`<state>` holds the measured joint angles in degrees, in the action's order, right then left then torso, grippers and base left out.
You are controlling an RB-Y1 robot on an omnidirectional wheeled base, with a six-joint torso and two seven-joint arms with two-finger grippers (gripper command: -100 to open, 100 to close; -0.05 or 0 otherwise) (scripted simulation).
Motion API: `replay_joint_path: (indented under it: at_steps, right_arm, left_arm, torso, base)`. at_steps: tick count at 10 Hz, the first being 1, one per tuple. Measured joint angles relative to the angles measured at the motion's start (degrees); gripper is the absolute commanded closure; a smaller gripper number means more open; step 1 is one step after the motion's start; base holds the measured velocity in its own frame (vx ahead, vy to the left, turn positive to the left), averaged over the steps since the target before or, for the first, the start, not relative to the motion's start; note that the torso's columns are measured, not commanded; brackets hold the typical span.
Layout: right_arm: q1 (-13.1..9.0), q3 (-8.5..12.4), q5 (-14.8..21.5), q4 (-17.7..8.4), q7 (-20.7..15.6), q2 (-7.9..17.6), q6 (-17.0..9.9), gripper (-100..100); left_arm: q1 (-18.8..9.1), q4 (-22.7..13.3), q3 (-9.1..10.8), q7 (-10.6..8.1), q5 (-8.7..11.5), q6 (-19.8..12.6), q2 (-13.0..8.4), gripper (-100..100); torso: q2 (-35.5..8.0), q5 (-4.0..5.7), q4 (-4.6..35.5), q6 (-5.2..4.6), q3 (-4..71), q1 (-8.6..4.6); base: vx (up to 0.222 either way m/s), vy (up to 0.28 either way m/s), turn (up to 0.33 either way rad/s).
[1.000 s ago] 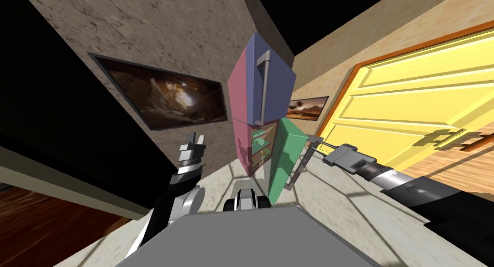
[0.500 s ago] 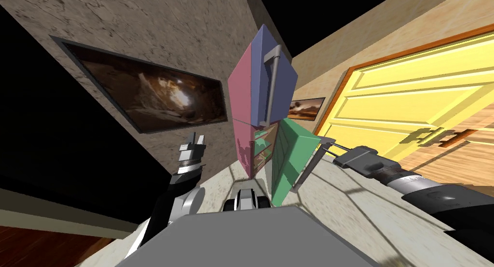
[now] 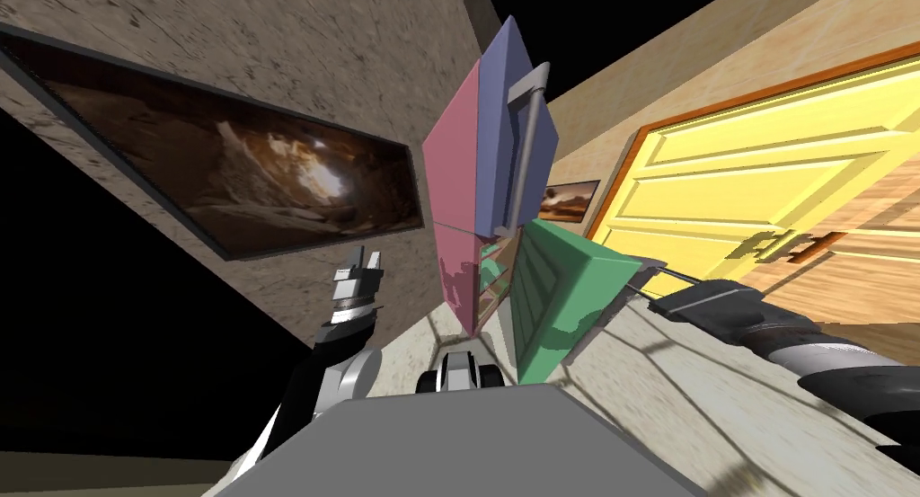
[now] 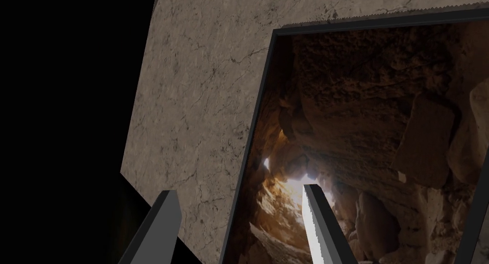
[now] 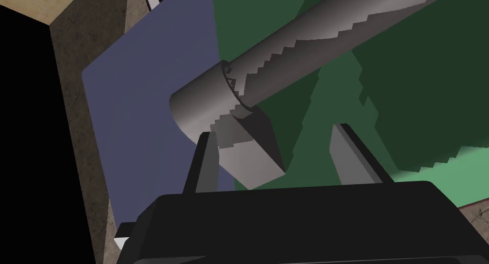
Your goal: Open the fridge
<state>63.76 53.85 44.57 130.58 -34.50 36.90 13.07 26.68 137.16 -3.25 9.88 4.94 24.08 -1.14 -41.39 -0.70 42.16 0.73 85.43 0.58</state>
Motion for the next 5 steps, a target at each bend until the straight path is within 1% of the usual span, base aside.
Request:
replay_joint_path:
  at_steps: [1,2,3,4,5]
  right_arm:
    - [0.21,0.78,0.14,-1.05,-0.04,-0.07,-0.71,-100]
    - [0.63,1.70,0.37,-1.08,-0.16,-0.82,-1.73,-100]
    - [0.70,1.79,0.41,-1.08,-0.21,-0.94,-1.93,-100]
    - [0.69,1.78,0.40,-1.06,-0.20,-0.92,-1.91,100]
    - [0.78,1.53,0.39,-0.88,-0.17,-0.90,-1.65,100]
  left_arm:
    - [0.00,0.00,0.00,0.00,0.00,0.00,0.00,0]
    - [0.00,0.01,0.00,0.00,0.00,0.00,0.00,0]
    - [0.00,0.01,0.00,0.00,0.00,0.00,-0.01,0]
    - [-0.01,0.00,0.01,0.00,0.00,0.00,-0.01,0]
    - [-0.01,-0.01,0.01,0.00,0.00,0.00,-0.01,0]
  torso:
    - [0.07,0.10,-0.07,0.03,-0.03,0.04]
    - [-0.01,0.46,-0.15,-0.23,-0.20,-0.21]
    - [-0.62,0.69,0.02,-0.49,-0.62,-0.73]
    - [-1.10,0.82,0.20,-0.67,-0.99,-0.96]
    - [-1.20,0.73,0.29,-0.74,-1.02,-1.01]
  base:
    - [0.156,0.150,-0.064]
    - [0.062,0.070,-0.019]
    - [0.015,0.019,0.004]
    - [0.010,0.022,0.005]
    - [-0.024,-0.160,0.063]
